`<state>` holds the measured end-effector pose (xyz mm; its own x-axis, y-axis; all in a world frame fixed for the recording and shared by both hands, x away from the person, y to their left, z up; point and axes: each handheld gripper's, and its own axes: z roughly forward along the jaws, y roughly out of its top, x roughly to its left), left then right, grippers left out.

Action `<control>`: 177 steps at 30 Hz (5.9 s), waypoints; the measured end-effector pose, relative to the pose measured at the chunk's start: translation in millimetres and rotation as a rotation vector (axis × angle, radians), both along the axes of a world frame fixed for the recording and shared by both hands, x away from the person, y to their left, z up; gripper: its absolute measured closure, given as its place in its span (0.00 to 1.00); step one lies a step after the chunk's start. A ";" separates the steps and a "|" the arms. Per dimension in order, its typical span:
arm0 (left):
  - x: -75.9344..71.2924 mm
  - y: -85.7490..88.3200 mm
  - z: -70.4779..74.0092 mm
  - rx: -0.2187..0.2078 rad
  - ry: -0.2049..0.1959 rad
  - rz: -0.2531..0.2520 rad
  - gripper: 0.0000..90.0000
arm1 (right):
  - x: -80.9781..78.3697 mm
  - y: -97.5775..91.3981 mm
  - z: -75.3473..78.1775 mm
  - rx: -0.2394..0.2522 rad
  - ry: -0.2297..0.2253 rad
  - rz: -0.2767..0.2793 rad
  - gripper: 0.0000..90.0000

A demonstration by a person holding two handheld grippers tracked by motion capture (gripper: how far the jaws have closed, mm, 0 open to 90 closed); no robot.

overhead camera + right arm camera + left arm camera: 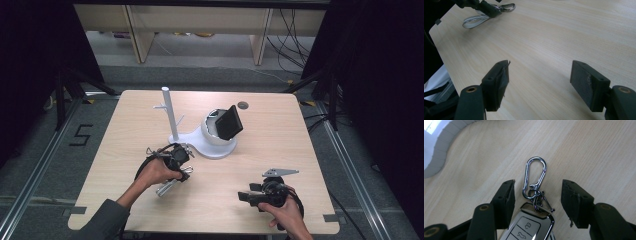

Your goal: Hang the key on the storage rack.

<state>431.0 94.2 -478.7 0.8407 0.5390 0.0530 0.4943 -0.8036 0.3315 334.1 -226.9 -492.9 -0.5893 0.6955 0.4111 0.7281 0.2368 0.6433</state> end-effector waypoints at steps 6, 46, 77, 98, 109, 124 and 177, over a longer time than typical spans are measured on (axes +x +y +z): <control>10.6 -1.4 -0.9 -0.004 0.059 0.013 0.61 | 0.3 0.1 -0.4 -0.002 0.000 0.009 0.36; 8.5 -34.7 0.8 0.252 0.104 -0.064 0.76 | 0.7 3.0 -0.7 0.012 -0.003 0.030 0.36; 11.1 -20.0 15.8 0.186 0.142 -0.093 0.84 | 3.0 1.9 -2.8 0.014 -0.010 0.035 0.37; 18.1 36.9 102.7 0.135 0.058 -0.003 0.84 | 3.6 1.6 -3.3 0.014 -0.007 0.027 0.37; 25.3 66.2 147.3 0.107 0.025 0.066 0.84 | 4.7 1.6 -4.3 0.026 -0.005 0.033 0.37; 35.3 90.6 184.5 0.087 -0.016 0.135 0.84 | 4.3 2.3 -4.4 0.030 0.013 0.023 0.37; 84.6 68.7 179.7 0.064 -0.061 0.234 0.81 | 5.0 1.5 -3.2 0.032 -0.002 0.045 0.37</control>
<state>515.6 162.9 -299.0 0.6879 0.7122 0.1400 0.6500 -0.6903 0.3179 339.1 -225.4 -496.1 -0.6206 0.6546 0.4317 0.7161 0.2487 0.6522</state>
